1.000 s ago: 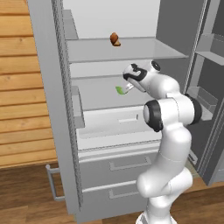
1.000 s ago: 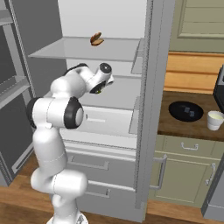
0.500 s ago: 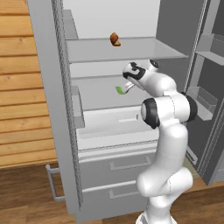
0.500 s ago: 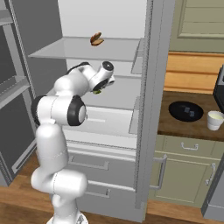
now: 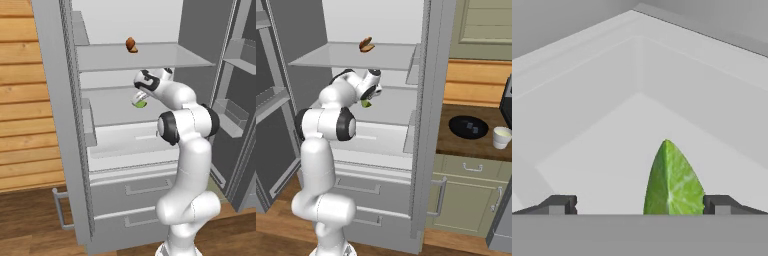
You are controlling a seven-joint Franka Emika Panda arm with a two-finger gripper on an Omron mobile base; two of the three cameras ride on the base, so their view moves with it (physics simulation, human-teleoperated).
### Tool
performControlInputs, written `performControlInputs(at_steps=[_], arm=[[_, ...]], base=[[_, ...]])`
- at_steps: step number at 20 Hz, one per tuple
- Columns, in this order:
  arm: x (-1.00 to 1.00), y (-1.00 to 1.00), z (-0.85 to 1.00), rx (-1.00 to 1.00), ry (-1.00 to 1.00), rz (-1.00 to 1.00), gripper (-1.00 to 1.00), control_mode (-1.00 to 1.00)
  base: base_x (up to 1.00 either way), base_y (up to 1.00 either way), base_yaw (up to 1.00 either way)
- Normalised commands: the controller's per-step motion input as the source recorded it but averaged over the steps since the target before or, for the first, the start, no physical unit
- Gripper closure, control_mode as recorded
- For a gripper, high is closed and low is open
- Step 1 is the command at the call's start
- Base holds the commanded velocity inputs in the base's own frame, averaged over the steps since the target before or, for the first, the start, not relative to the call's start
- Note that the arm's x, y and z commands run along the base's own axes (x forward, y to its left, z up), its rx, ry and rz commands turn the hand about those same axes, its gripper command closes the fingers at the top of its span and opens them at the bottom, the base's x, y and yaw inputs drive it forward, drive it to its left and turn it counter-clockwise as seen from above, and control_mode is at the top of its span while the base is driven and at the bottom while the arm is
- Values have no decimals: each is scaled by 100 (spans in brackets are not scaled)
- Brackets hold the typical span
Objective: Grab a lemon wedge from the fridge and one ice cube from the ice bowl, and put them in the glass of lemonade.
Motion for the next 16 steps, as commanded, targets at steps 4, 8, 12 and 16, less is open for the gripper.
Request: performControlInputs(at_steps=[4, 8, 12, 16], arm=[[0, 1, -4, 0, 0, 3, -100, -100], [10, -11, 0, 0, 0, 0, -100, -100], [1, -2, 0, 0, 0, 2, -100, -100], [5, -6, 0, 0, 0, 1, -100, -100]], base=[[0, 0, 0], [0, 0, 0], [0, 0, 0], [0, 0, 0]])
